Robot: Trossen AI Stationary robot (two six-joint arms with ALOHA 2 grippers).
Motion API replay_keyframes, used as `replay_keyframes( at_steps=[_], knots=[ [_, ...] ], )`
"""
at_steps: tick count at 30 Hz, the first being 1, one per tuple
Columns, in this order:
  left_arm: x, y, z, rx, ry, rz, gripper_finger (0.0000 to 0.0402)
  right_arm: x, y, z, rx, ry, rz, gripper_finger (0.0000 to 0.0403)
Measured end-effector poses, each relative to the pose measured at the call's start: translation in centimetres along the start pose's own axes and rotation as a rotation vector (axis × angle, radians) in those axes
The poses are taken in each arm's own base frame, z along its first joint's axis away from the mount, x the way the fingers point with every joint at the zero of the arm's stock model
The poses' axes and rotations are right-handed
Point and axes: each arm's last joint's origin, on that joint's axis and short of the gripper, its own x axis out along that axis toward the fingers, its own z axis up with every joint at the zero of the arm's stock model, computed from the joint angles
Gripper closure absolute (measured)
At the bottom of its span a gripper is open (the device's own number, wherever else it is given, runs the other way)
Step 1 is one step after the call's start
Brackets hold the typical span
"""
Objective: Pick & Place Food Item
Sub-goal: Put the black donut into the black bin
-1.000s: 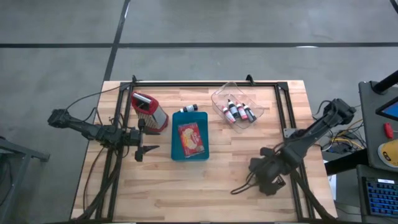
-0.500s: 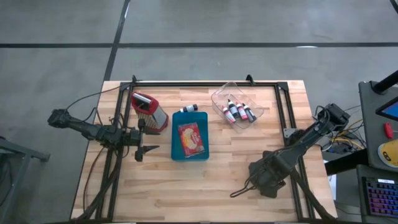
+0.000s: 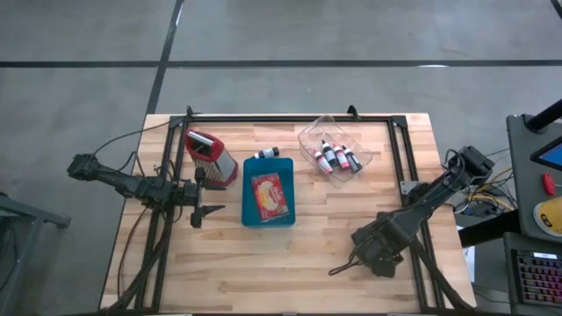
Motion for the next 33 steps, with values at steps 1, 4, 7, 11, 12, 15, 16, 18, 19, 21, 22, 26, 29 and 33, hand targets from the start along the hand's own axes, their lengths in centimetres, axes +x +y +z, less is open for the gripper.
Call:
replay_keyframes(
  at_steps=[1, 4, 7, 11, 12, 15, 16, 18, 19, 21, 22, 26, 29, 33],
  knots=[
    [0.00, 0.00, 0.00, 0.000, 0.000, 0.000, 0.0126, 0.02, 0.00, -0.02, 0.001, 0.006, 0.004, 0.0349],
    [0.00, 0.00, 0.00, 0.000, 0.000, 0.000, 0.0126, 0.02, 0.03, -0.07, 0.004, 0.024, 0.017, 0.0345],
    [0.00, 0.00, 0.00, 0.000, 0.000, 0.000, 0.0126, 0.05, 0.01, -0.09, 0.013, 0.029, 0.019, 0.0330],
    [0.00, 0.00, 0.00, 0.000, 0.000, 0.000, 0.0126, 0.05, 0.01, -0.09, 0.021, 0.029, 0.019, 0.0302],
    [0.00, 0.00, 0.00, 0.000, 0.000, 0.000, 0.0126, 0.05, 0.01, -0.09, 0.021, 0.029, 0.019, 0.0295],
    [0.00, 0.00, 0.00, 0.000, 0.000, 0.000, 0.0126, 0.05, 0.01, -0.09, 0.021, 0.028, 0.018, 0.0274],
    [0.00, 0.00, 0.00, 0.000, 0.000, 0.000, 0.0126, 0.05, 0.01, -0.08, 0.021, 0.026, 0.017, 0.0267],
    [0.00, 0.00, 0.00, 0.000, 0.000, 0.000, 0.0126, 0.04, 0.00, -0.08, 0.021, 0.025, 0.017, 0.0255],
    [0.00, 0.00, 0.00, 0.000, 0.000, 0.000, 0.0126, 0.04, 0.01, -0.08, 0.020, 0.025, 0.017, 0.0249],
    [0.00, 0.00, 0.00, 0.000, 0.000, 0.000, 0.0126, 0.04, 0.01, -0.08, 0.021, 0.024, 0.017, 0.0238],
    [0.00, 0.00, 0.00, 0.000, 0.000, 0.000, 0.0126, 0.04, 0.01, -0.08, 0.021, 0.024, 0.017, 0.0233],
    [0.00, 0.00, 0.00, 0.000, 0.000, 0.000, 0.0126, 0.04, 0.01, -0.06, 0.025, 0.021, 0.016, 0.0220],
    [0.00, 0.00, 0.00, 0.000, 0.000, 0.000, 0.0126, 0.04, 0.02, -0.06, 0.027, 0.020, 0.017, 0.0216],
    [0.00, 0.00, 0.00, 0.000, 0.000, 0.000, 0.0126, 0.04, 0.03, -0.04, 0.027, 0.018, 0.017, 0.0215]
  ],
)
